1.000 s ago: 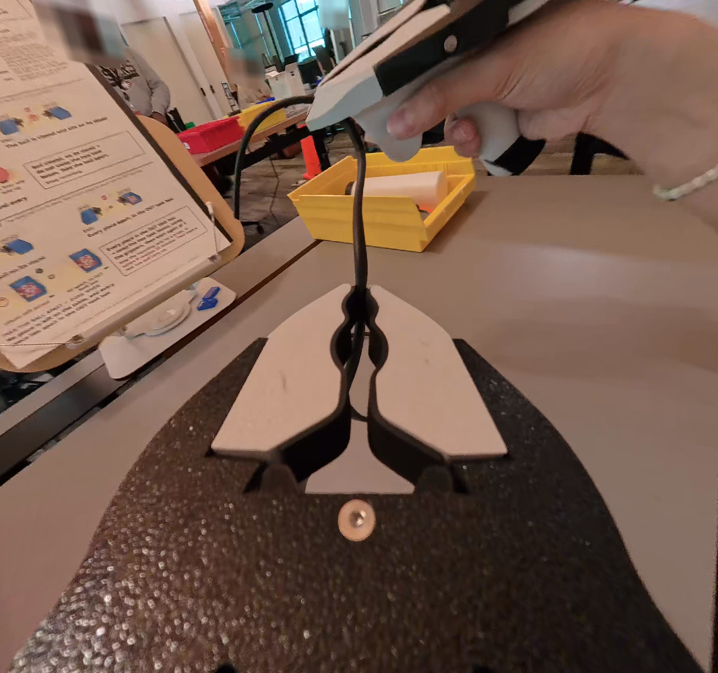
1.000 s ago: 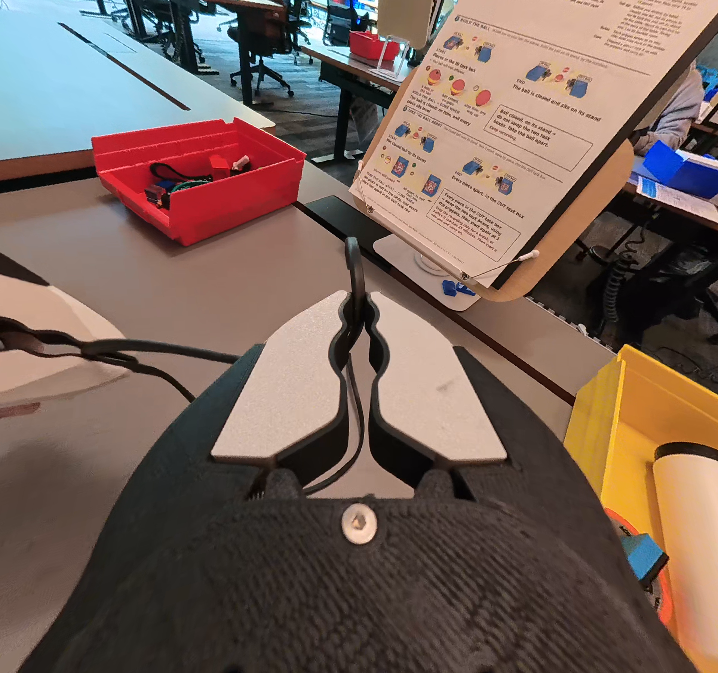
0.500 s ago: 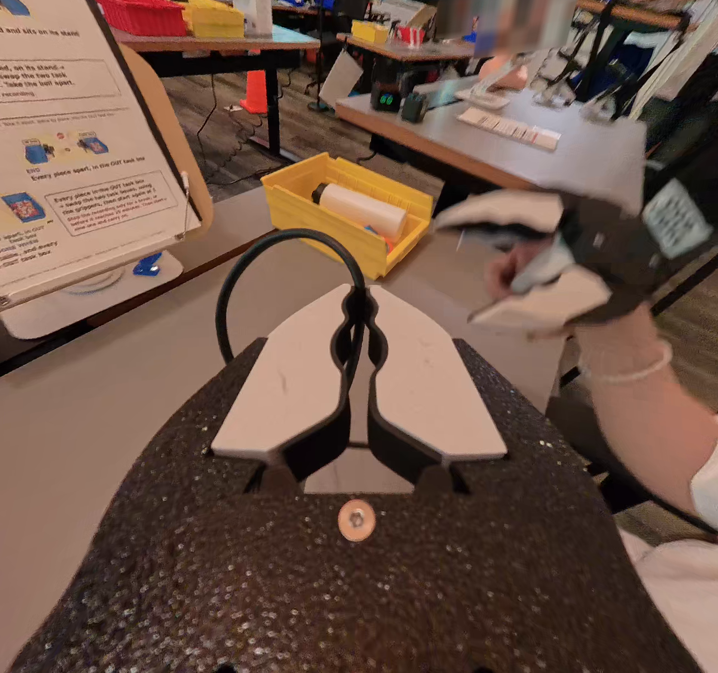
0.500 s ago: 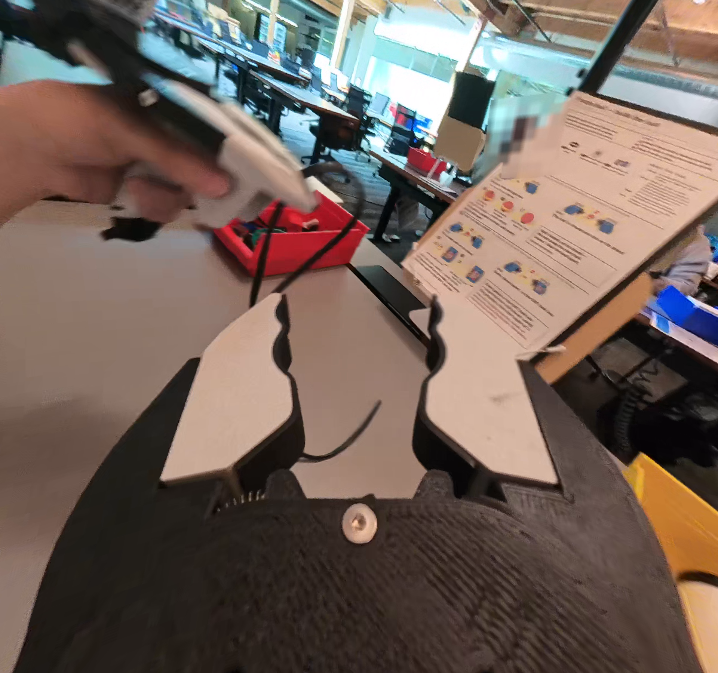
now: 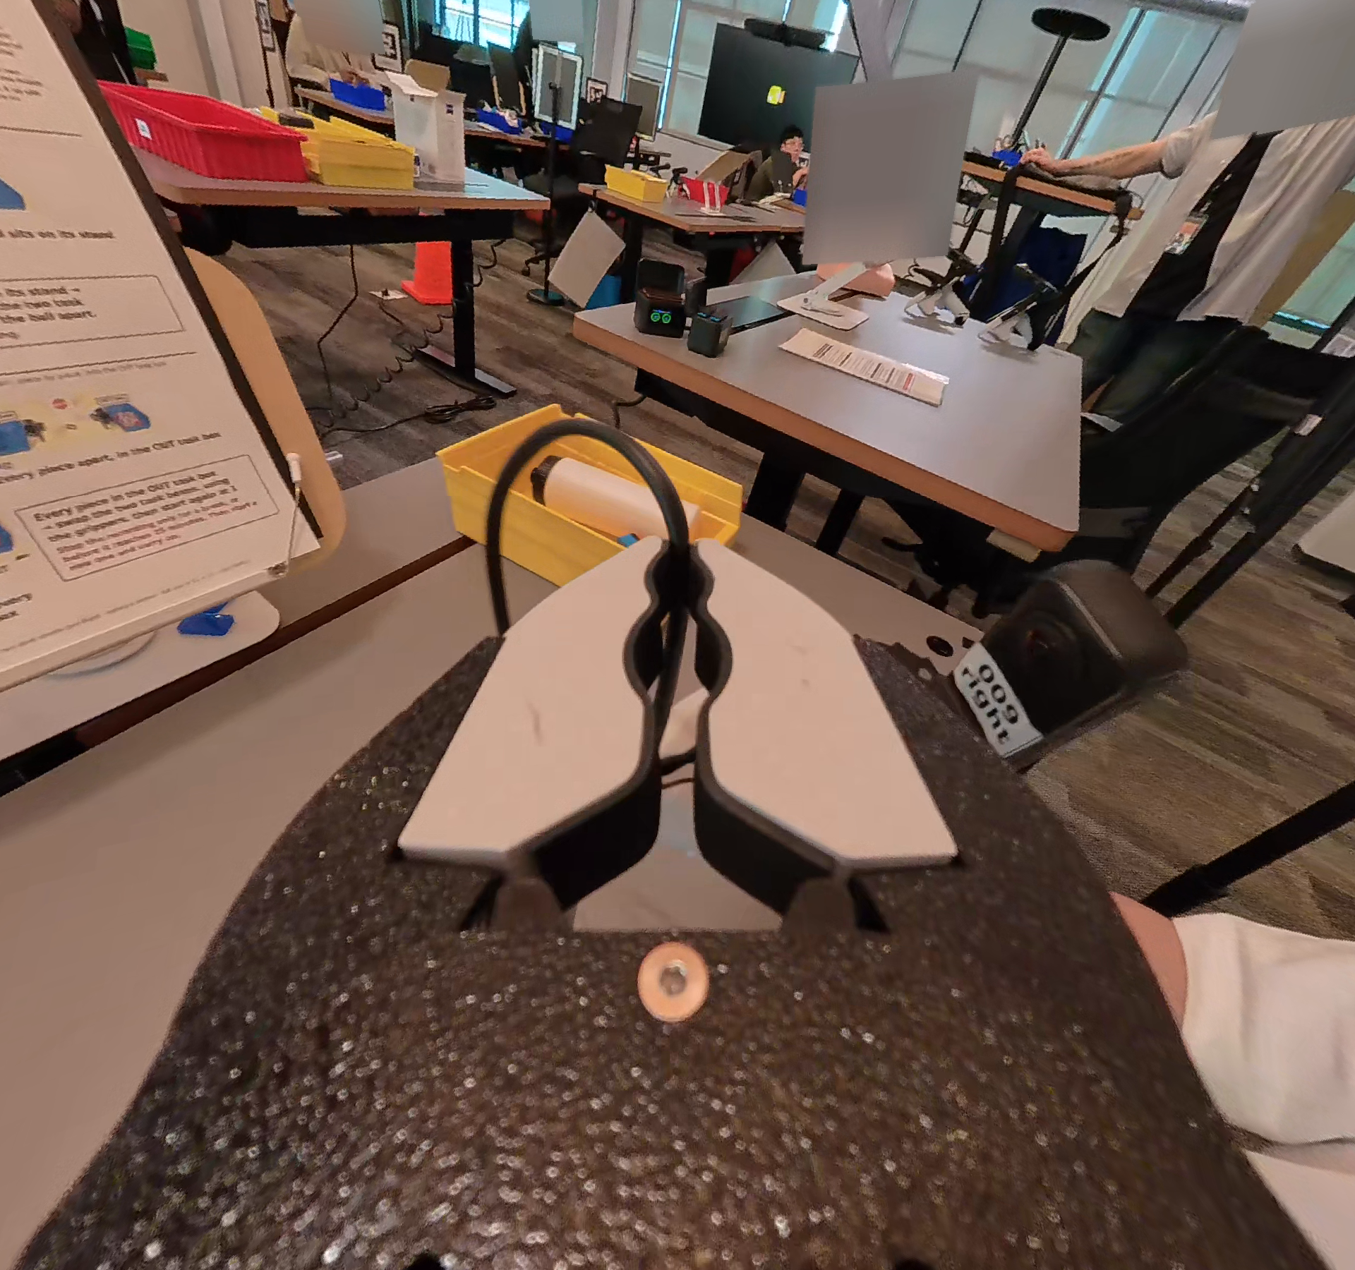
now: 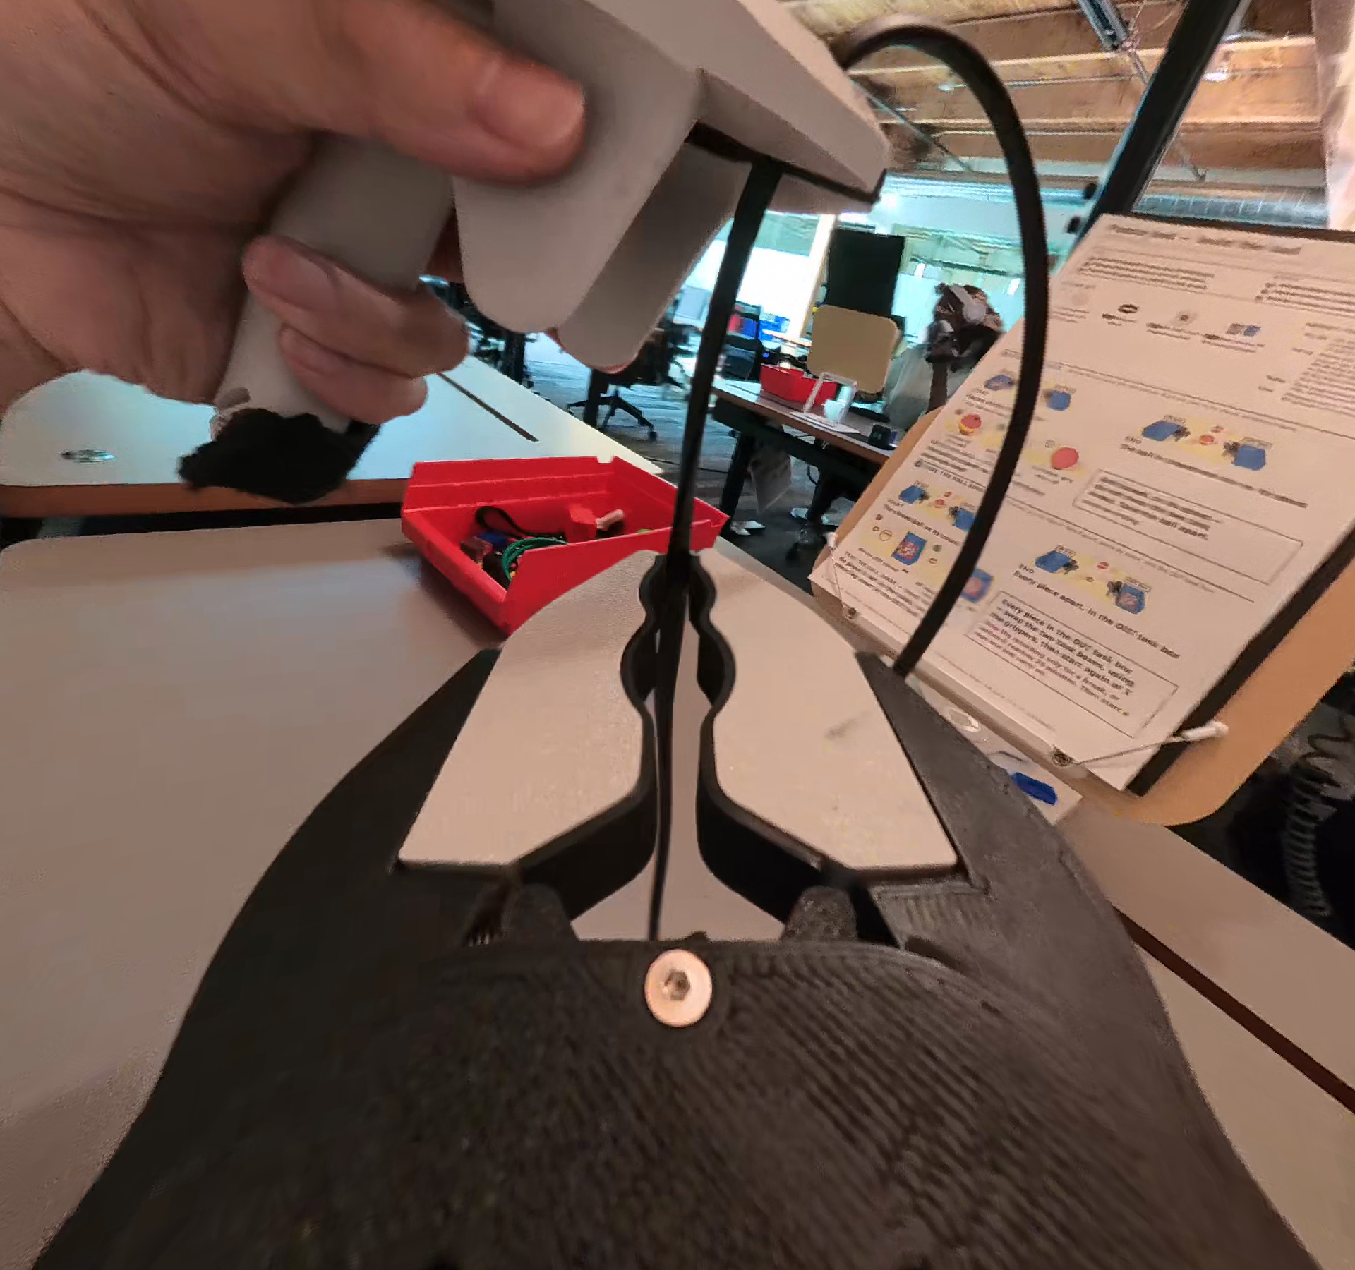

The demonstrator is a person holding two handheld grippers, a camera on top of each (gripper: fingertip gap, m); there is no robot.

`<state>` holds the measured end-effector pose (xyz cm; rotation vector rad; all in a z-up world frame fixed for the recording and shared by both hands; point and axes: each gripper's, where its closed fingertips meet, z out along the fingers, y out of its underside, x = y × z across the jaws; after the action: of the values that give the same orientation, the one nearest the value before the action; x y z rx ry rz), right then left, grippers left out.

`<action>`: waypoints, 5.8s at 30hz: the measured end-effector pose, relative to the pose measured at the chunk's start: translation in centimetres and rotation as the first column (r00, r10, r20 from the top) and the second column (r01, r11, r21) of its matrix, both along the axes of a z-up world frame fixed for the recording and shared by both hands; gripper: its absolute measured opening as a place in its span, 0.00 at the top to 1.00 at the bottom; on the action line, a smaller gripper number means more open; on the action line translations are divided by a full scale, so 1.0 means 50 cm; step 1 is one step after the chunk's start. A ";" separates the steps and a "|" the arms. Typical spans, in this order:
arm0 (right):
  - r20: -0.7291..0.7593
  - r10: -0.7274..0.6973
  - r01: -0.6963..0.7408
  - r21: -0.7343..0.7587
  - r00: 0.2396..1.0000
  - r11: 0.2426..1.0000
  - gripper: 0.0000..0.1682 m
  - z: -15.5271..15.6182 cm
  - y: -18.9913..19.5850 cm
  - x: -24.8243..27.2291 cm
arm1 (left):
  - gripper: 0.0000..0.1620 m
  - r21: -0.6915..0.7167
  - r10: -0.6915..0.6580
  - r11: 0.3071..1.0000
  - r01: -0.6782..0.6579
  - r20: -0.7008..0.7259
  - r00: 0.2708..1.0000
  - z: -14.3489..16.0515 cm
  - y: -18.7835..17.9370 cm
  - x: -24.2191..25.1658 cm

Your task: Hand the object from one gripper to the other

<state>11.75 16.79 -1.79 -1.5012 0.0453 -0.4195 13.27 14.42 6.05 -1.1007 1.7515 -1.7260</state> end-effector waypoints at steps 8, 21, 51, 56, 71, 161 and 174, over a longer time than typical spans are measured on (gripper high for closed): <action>0.031 0.088 -0.083 -0.123 0.996 0.989 0.98 0.014 -0.034 -0.010 | 0.98 0.042 0.100 0.994 -0.100 0.015 0.995 -0.019 0.057 0.012; 0.027 0.004 0.001 -0.169 1.000 0.986 0.98 0.196 -0.052 0.073 | 0.58 0.007 -0.045 0.999 0.046 -0.072 0.996 -0.147 0.074 -0.065; 0.065 0.004 0.006 -0.150 0.998 0.989 0.98 0.271 0.013 0.036 | 0.78 0.264 0.371 0.900 -0.347 -0.047 0.927 -0.431 0.079 0.061; 0.057 0.010 -0.002 -0.145 0.998 0.989 0.98 0.271 0.010 0.036 | 0.94 0.207 0.322 0.930 -0.304 -0.059 0.945 -0.430 0.056 0.064; 0.012 -0.244 0.240 -0.235 0.970 0.942 0.98 0.177 -0.089 0.186 | 0.98 0.268 0.272 0.925 -0.268 0.025 0.962 -0.337 0.097 0.012; 0.312 -0.054 0.158 -0.318 0.949 0.935 0.98 0.272 -0.030 0.091 | 0.97 0.281 0.071 0.960 0.003 -0.255 0.964 -0.448 -0.017 -0.026; 0.035 -0.148 0.150 -0.396 0.988 0.906 0.93 0.075 -0.143 0.191 | 0.97 0.191 0.137 0.971 -0.145 0.059 0.989 -0.086 0.101 -0.029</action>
<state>21.29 9.65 1.98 -1.9072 0.0746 -0.5805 11.83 19.47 1.77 -1.0645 1.7284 -1.4503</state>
